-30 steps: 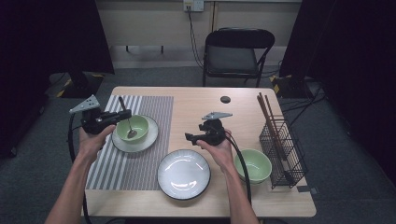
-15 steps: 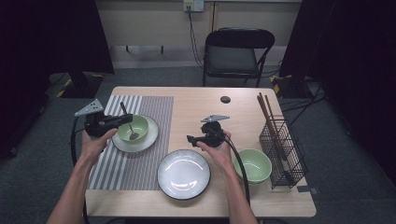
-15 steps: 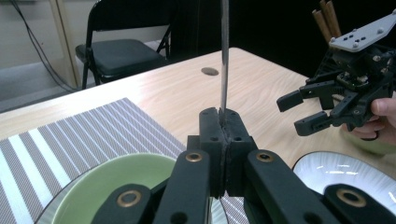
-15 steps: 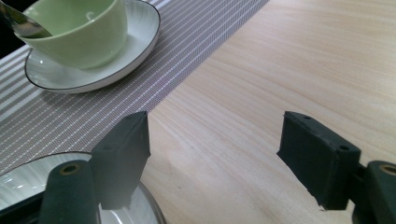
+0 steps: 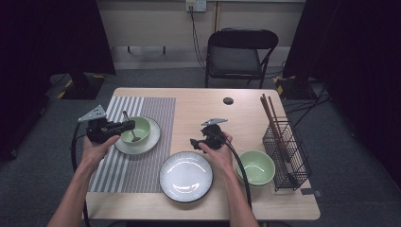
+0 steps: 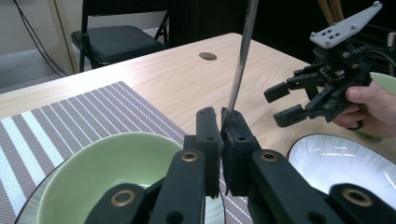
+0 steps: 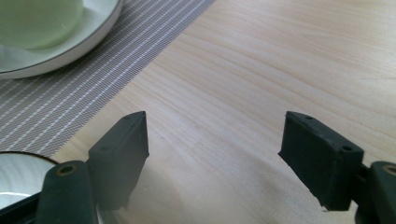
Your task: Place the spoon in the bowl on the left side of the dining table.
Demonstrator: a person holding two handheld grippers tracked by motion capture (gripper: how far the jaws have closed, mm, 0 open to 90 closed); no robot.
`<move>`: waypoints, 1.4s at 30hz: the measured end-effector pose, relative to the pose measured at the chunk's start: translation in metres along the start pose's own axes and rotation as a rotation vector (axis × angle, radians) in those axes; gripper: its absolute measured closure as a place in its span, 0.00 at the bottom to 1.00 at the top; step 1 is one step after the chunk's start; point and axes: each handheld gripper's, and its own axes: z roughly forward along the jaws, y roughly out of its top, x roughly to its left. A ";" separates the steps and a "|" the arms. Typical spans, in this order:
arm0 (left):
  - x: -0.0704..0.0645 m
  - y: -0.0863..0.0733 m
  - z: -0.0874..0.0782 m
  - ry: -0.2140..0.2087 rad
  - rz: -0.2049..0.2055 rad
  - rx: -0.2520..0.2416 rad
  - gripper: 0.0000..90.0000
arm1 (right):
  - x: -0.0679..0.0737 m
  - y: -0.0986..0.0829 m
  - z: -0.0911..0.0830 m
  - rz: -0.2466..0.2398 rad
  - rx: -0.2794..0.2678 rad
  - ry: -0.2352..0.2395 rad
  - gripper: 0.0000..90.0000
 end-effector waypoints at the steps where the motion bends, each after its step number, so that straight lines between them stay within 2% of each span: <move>1: 0.000 0.000 0.000 -0.001 -0.006 -0.002 0.97 | -0.001 -0.001 0.002 -0.006 0.004 -0.005 0.26; 5: -0.002 -0.003 -0.004 -0.003 0.007 0.000 0.97 | -0.003 -0.005 0.007 0.000 0.021 -0.020 0.26; 13: 0.002 -0.010 -0.005 0.007 -0.019 -0.001 0.98 | -0.007 -0.012 0.017 -0.029 0.046 -0.092 0.25; 15: 0.005 -0.011 -0.005 0.010 -0.024 0.000 0.99 | -0.008 -0.013 0.019 -0.019 0.055 -0.102 0.25; 18: 0.006 -0.013 -0.005 0.018 -0.030 -0.001 0.98 | -0.009 -0.016 0.021 -0.039 0.068 -0.127 0.24; 22: 0.006 -0.013 -0.006 0.021 -0.043 -0.010 0.95 | -0.009 -0.018 0.022 -0.036 0.054 -0.130 0.23; 31: 0.002 -0.011 -0.011 0.034 -0.030 -0.017 0.90 | -0.009 -0.021 0.021 -0.040 0.026 -0.131 0.23; 35: -0.001 -0.011 -0.015 0.038 -0.032 -0.014 0.84 | -0.009 -0.023 0.022 -0.041 0.011 -0.131 0.21; 38: -0.002 -0.013 -0.019 0.039 -0.031 -0.020 0.84 | -0.009 -0.023 0.022 -0.042 0.011 -0.130 0.21; 40: 0.000 -0.015 -0.022 0.039 -0.049 -0.031 0.86 | -0.009 -0.023 0.022 -0.041 0.011 -0.130 0.21; 41: 0.001 -0.017 -0.023 0.021 -0.075 -0.046 0.86 | -0.009 -0.023 0.022 -0.041 0.011 -0.131 0.21; 42: 0.001 -0.018 -0.024 0.015 -0.074 -0.056 0.87 | -0.009 -0.023 0.022 -0.041 0.011 -0.130 0.21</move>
